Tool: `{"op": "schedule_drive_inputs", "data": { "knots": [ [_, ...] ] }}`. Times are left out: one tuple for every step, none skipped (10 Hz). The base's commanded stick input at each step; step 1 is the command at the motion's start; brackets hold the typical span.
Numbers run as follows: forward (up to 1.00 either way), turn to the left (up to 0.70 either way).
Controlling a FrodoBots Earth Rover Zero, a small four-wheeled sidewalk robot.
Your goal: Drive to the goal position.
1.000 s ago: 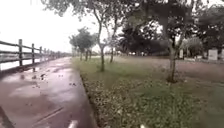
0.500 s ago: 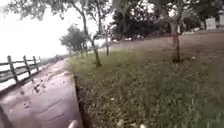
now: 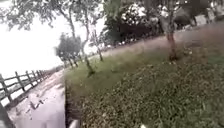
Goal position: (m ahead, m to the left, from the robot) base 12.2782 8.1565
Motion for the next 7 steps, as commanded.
{"op": "schedule_drive_inputs", "data": {
  "knots": [
    [0.7,0.0],
    [0.7,-0.05],
    [0.7,-0.27],
    [0.7,-0.27],
    [0.7,-0.27],
    [0.7,-0.27],
    [0.7,-0.27]
  ]
}}
